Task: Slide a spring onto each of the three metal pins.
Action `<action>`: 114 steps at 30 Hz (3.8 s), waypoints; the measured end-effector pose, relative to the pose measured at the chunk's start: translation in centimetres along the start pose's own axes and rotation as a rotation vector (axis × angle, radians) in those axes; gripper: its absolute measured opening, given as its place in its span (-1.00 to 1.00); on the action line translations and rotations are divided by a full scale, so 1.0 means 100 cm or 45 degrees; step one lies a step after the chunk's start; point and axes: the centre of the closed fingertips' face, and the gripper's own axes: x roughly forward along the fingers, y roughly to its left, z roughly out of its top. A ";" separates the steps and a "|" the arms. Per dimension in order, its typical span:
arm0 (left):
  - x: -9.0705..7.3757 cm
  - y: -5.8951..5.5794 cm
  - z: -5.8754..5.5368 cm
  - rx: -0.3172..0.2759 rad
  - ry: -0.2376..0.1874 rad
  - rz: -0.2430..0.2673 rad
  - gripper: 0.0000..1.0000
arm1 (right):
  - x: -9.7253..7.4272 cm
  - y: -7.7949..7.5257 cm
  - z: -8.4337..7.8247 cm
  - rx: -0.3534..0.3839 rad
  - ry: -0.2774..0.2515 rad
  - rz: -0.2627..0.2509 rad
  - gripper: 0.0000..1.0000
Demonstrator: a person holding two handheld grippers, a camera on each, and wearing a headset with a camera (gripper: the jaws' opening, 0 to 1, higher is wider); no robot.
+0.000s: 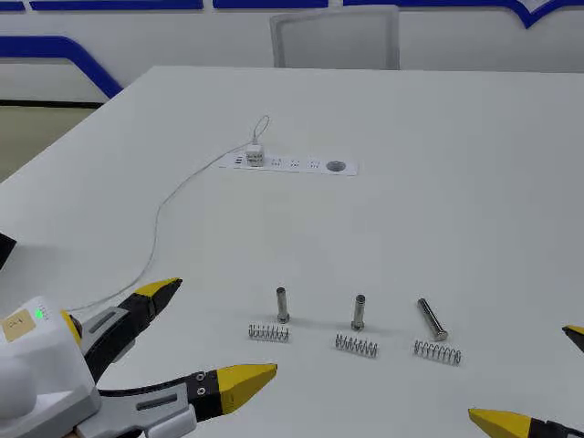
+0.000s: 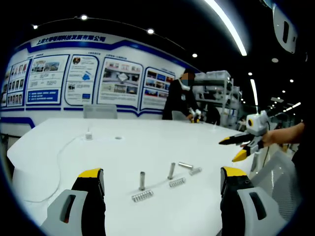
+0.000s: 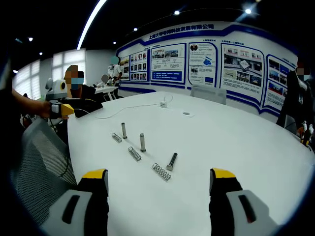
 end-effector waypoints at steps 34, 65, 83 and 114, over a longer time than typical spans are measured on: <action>-0.001 -0.001 -0.005 -0.015 0.036 -0.005 0.90 | 0.023 -0.017 -0.012 -0.044 0.109 0.017 0.65; 0.000 0.004 -0.014 -0.087 0.086 0.011 0.88 | 0.081 -0.028 -0.010 -0.130 0.209 0.091 0.59; 0.000 0.003 -0.018 -0.088 0.107 0.004 0.87 | 0.116 -0.037 -0.010 -0.081 0.241 0.129 0.42; 0.000 -0.004 -0.021 -0.089 0.121 -0.055 0.63 | 0.155 -0.041 -0.023 -0.030 0.340 0.119 -0.05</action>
